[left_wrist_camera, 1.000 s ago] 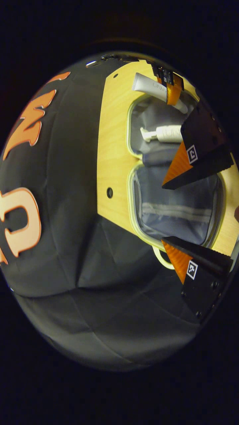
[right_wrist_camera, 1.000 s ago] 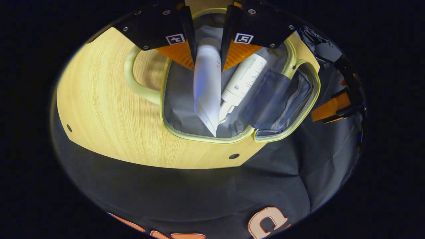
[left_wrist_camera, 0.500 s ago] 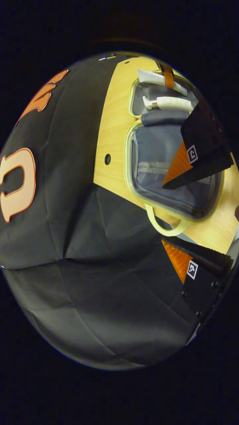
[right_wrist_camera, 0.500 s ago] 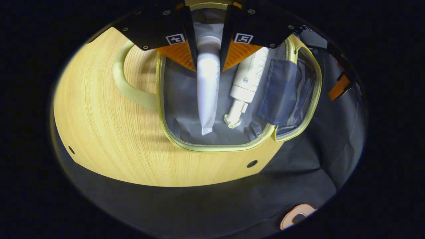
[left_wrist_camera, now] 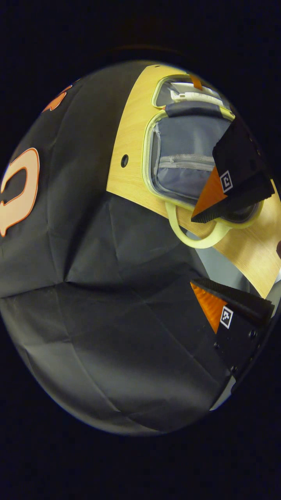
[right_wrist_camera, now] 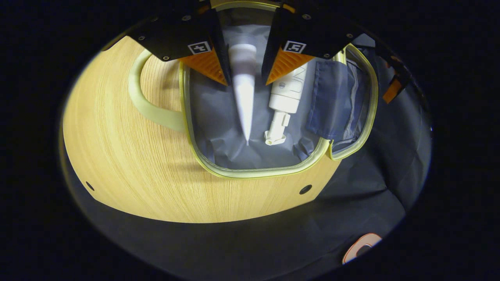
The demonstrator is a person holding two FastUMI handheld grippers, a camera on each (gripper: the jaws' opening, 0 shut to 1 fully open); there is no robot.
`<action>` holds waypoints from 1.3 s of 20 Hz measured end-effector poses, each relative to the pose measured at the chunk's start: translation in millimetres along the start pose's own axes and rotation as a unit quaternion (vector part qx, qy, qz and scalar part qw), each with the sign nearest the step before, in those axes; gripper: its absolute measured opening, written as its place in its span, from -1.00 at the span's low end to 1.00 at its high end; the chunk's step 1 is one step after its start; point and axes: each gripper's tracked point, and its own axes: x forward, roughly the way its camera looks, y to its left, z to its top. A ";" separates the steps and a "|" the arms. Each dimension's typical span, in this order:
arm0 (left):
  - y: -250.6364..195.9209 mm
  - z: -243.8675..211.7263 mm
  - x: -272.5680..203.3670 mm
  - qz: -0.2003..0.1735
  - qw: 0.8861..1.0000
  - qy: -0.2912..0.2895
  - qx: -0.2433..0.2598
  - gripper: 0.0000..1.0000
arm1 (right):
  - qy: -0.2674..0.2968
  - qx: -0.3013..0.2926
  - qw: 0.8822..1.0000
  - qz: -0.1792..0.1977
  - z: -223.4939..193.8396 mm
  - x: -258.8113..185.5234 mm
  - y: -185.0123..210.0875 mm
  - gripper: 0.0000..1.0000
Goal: First open the suitcase, pack the skin care products into it, and then close the suitcase.
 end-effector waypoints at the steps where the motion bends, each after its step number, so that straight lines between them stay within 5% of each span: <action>1: 0.0 -0.6 3.9 -0.004 1.000 -0.001 -0.004 0.78 | -0.007 0.000 1.000 0.003 1.4 -3.4 0.6 0.04; 4: 4.3 -2.8 16.0 -0.004 1.000 -0.001 -0.014 0.78 | -0.035 -0.006 0.999 0.007 12.5 -21.6 -1.7 0.43; 8: 6.5 -12.3 28.8 -0.018 0.999 0.015 -0.032 0.78 | -0.062 0.000 0.998 0.006 20.3 -44.5 -10.9 0.65; 16: -5.7 -20.0 62.7 -0.082 0.989 0.056 -0.107 0.77 | -0.116 0.012 0.993 0.005 36.9 -95.6 -34.6 0.80; 19: -13.7 -31.1 76.6 -0.112 0.980 0.094 -0.132 0.46 | -0.156 0.018 0.988 0.008 52.0 -117.8 -40.2 0.82; 21: -18.1 -31.8 82.7 -0.140 0.972 0.107 -0.154 0.48 | -0.181 0.012 0.983 0.000 60.9 -133.9 -47.1 0.82; 23: -27.5 -44.7 85.1 -0.150 0.965 0.138 -0.164 -0.55 | -0.204 0.000 0.979 -0.004 67.4 -149.1 -50.5 0.84; 25: -22.7 -29.9 64.1 -0.154 0.966 0.116 -0.171 -0.44 | -0.219 -0.010 0.976 -0.010 69.9 -161.2 -53.8 0.84; 26: -32.3 -25.4 72.6 -0.167 0.966 0.107 -0.166 -0.72 | -0.226 -0.015 0.974 -0.012 70.4 -166.3 -55.9 0.85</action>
